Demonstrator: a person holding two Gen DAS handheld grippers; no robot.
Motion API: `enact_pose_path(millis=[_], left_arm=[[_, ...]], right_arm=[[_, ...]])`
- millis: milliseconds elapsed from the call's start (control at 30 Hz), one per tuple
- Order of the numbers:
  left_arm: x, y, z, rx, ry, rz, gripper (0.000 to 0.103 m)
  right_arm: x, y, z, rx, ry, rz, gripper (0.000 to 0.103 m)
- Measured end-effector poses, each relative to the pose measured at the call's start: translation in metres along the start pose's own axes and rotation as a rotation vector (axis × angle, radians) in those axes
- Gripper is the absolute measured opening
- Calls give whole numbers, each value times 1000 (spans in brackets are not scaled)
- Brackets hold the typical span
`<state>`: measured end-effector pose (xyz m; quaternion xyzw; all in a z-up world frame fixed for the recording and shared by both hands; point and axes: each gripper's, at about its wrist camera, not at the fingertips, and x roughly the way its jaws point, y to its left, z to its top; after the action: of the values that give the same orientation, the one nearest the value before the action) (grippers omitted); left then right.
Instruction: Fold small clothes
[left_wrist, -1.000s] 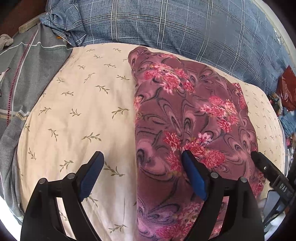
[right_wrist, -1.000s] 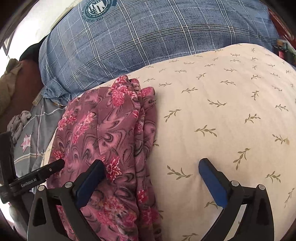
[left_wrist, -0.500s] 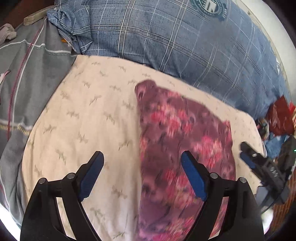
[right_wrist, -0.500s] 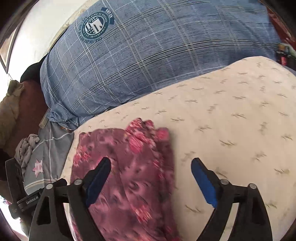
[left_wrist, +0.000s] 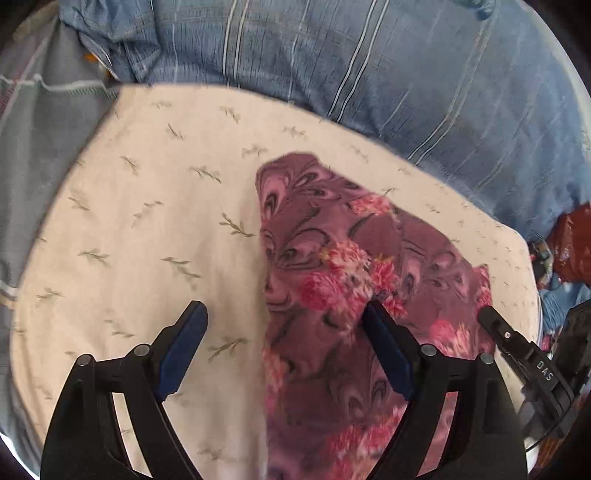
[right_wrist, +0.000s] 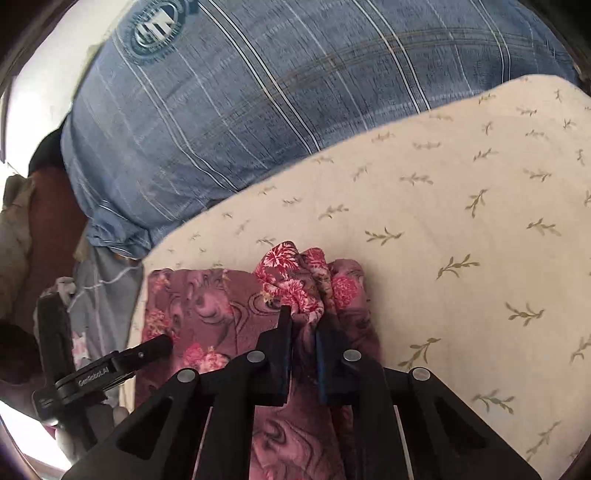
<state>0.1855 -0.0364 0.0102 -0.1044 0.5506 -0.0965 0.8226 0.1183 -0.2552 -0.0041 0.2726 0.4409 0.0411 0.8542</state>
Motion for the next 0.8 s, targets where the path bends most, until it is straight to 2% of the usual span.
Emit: enact_pose_path(millis=[67,100,200,300,400,533,633,733,800], left_arm=[[-20,3,-11,43,-35,-3,87],[-31,5,-22,60,-51,-12,87],[-37,12,-48,59,-47,-50,87],[-18,9,-69,69,5,-23,88],[-22,4,-77,77,-13,1,87],[-50,-9,-93,160,-64,31,87],[-58,-10,-109,179,-76,10,87],[-40,-9,-123,208,-37,21,88],[-30,-11,-127,197,-20,29,88]], right_arm=[[-19,4,-10,-69,5,35,19],[-26,5,-17,-97,7,45,23],[-31,5,-37,-147,25,55,27],[-17,5,-59,-210,46,-53,26],[-25,9,-63,-207,12,-78,27],[-52,15,-75,-241,-1,-55,30],[-69,14,-95,-275,4,-53,39],[-61,3,-111,-286,32,-133,47],[-56,-11,-116,-224,34,-145,61]])
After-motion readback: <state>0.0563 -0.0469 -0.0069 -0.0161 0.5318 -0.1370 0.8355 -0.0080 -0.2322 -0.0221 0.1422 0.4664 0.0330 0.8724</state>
